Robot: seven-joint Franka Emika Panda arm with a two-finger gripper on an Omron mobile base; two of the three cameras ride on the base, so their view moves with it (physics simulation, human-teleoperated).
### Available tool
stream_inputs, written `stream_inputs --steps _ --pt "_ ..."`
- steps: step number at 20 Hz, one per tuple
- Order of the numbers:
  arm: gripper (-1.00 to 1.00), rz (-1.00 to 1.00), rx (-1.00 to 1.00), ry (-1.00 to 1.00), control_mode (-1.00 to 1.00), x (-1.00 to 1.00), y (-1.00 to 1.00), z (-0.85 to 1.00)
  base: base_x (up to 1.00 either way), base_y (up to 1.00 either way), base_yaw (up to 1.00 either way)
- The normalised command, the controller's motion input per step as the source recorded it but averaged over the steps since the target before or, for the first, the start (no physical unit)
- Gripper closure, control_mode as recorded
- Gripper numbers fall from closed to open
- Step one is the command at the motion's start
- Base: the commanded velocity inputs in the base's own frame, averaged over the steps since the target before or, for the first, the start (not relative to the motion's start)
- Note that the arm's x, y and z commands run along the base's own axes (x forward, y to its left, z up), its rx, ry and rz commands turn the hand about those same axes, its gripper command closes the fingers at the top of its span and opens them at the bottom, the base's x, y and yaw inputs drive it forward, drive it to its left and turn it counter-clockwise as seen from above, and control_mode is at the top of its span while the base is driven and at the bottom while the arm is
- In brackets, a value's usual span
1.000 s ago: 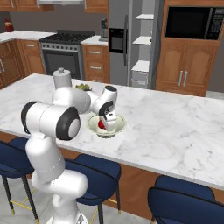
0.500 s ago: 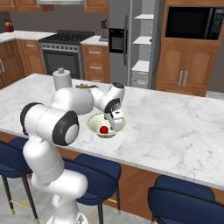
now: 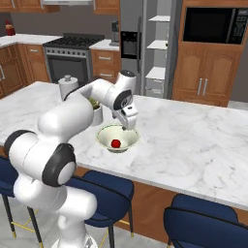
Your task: Retrieve the apple and kiwi from the fridge and place them into the bowl on the dining table.
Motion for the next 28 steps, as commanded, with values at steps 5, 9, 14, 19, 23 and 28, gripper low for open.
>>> stream_inputs --steps 5,9,14,19,23,28 --pt "-1.00 0.36 -0.16 -0.04 -1.00 -0.42 0.20 0.81 0.00 0.00 0.00" --pt "-1.00 0.46 -0.14 0.00 -1.00 -0.65 0.18 0.23 0.00 0.00 0.00" --pt "-1.00 0.49 -0.02 -0.04 -1.00 -0.88 0.00 0.00 0.00 0.00 0.00" --pt "-1.00 0.49 0.00 -0.05 -1.00 -0.99 0.00 0.00 0.00 0.00 0.00" --pt "-1.00 0.38 0.00 -0.05 -1.00 -0.78 0.00 0.16 0.00 0.00 0.00" --pt "-1.00 0.29 0.00 -0.03 -1.00 -0.44 0.00 0.29 0.00 0.00 0.00"
